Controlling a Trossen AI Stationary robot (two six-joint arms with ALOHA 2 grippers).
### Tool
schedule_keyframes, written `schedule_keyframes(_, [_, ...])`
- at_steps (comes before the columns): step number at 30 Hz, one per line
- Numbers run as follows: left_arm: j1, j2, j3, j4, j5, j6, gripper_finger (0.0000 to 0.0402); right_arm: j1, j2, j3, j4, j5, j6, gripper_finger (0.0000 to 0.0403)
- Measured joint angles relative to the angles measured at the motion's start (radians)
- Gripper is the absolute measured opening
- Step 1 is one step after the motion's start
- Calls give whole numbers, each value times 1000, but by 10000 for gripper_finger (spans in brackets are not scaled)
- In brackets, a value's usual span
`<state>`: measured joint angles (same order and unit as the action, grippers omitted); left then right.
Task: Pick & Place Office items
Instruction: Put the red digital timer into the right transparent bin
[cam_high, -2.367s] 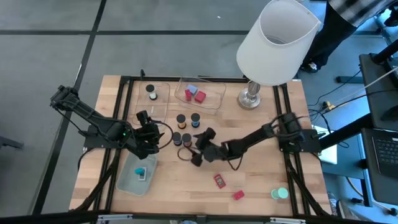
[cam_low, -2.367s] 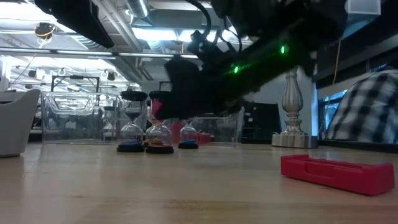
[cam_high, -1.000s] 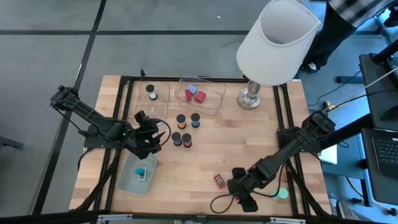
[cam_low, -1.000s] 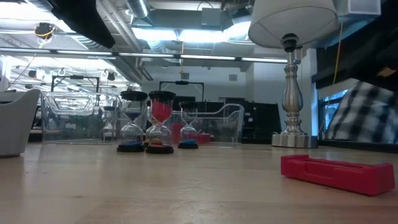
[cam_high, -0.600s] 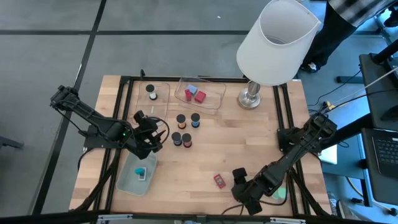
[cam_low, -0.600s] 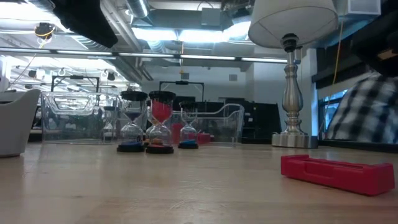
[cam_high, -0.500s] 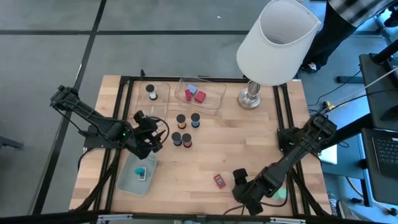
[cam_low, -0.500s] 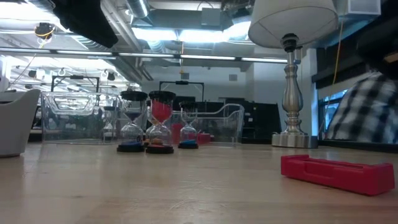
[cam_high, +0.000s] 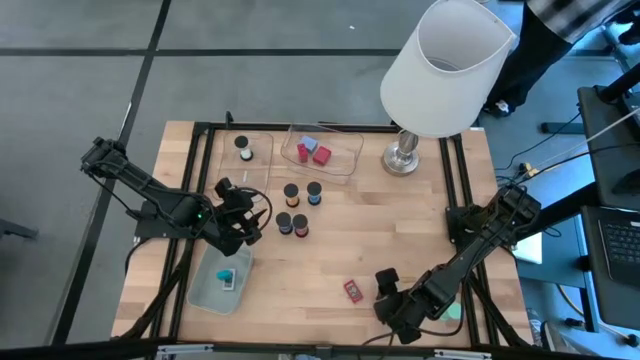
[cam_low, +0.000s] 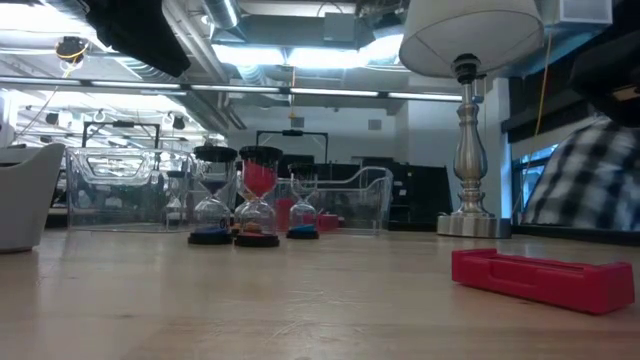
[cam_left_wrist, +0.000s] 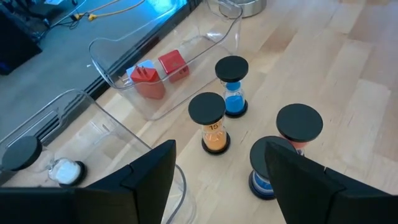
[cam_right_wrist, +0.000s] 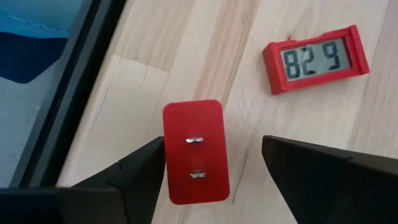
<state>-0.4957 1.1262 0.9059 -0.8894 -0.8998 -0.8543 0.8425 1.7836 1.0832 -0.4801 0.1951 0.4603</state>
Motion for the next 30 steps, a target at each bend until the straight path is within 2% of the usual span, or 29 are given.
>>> schedule_keyframes(5, [0, 0, 0, 0, 0, 0, 242, 0, 0, 0, 0, -1, 0, 213])
schedule_keyframes(11, [0, 0, 0, 0, 0, 0, 242, 0, 0, 0, 1, -14, 2, 122])
schedule_keyframes(14, [0, 0, 0, 0, 0, 0, 242, 0, 0, 0, -2, 2, 44, 123])
schedule_keyframes(22, [0, 0, 0, 0, -75, -23, 242, -56, -47, 0, -125, 187, 270, 123])
schedule_keyframes(26, [0, 0, 0, 1, -142, -24, 242, -147, -129, 0, -176, 389, 387, 123])
schedule_keyframes(30, [0, 0, 0, 1, -195, -24, 242, -290, -215, 1, -162, 515, 371, 123])
